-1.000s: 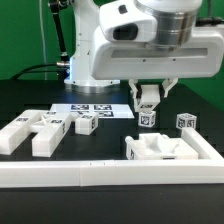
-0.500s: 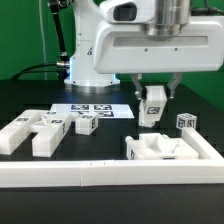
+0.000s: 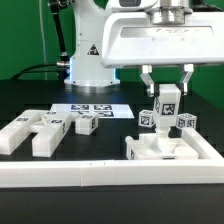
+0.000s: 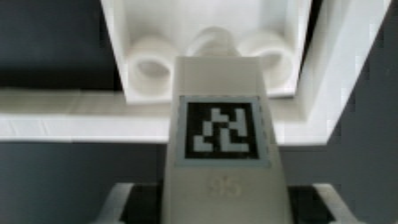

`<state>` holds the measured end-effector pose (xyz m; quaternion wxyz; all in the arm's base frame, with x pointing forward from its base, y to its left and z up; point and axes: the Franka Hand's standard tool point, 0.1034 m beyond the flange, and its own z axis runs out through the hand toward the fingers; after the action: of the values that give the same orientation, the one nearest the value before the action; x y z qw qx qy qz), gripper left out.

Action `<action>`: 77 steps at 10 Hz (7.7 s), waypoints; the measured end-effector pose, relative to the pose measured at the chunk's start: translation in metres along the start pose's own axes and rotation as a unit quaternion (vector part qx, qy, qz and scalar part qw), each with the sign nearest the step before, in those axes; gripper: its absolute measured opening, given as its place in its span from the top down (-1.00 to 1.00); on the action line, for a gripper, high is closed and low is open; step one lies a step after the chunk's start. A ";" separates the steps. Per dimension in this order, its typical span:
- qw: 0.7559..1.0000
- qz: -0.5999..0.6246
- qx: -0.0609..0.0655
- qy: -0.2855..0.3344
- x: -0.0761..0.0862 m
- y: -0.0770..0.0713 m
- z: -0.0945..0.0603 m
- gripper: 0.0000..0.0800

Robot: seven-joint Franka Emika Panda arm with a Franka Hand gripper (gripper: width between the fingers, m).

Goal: Assemble chair

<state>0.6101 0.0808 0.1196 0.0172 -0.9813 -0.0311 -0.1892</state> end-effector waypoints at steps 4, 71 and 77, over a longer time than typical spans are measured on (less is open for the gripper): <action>0.999 -0.010 0.005 0.032 0.008 -0.013 -0.004 0.27; 0.822 0.547 -0.081 -0.134 0.005 -0.036 0.042 0.27; 0.837 0.522 -0.074 -0.144 0.008 -0.039 0.039 -0.40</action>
Offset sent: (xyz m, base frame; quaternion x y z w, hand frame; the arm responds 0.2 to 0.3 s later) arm 0.0000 0.0000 0.0000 0.0000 0.0000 0.0000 1.0000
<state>0.6295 0.1218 0.0870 0.0357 -0.8663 0.4981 -0.0108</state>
